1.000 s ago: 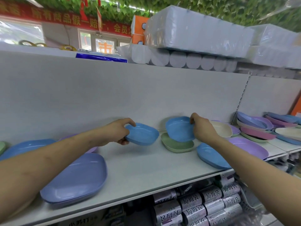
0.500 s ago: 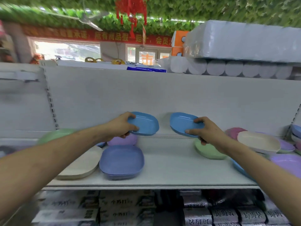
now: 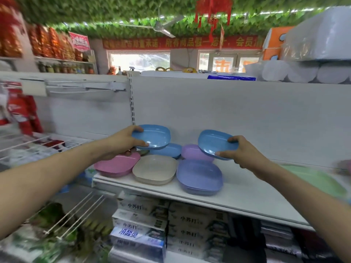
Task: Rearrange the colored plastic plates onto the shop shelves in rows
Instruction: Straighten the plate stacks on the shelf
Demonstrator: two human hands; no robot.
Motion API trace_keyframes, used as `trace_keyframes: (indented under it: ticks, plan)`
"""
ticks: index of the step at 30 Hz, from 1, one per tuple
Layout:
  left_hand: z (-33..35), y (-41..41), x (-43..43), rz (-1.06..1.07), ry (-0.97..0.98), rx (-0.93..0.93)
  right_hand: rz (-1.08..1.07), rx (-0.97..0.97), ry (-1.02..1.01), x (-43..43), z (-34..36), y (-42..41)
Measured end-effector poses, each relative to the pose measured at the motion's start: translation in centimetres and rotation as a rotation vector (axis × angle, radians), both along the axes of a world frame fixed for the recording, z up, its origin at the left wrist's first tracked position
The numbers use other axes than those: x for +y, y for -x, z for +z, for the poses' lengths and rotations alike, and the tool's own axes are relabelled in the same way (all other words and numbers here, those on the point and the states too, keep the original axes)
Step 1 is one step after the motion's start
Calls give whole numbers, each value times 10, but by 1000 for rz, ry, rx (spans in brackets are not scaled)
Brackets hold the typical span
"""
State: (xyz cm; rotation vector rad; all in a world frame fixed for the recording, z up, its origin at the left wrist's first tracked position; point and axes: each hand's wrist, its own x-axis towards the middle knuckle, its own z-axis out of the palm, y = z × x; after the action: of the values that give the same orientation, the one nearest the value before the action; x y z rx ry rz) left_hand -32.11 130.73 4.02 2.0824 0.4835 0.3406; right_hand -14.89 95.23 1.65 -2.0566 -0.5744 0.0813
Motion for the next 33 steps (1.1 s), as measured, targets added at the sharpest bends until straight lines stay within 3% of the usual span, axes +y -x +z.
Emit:
trace_keyframes:
  ticks: [12,24,33]
  plan:
    - [2,29,85,-3,21,26,46,-65,157,90,5,9]
    - [-4,15,140,-143,-92,45,-19,-101,321,163,0,-2]
    - [-17,1,170,-182,-88,30,-25,-128,546,202,-12,-12]
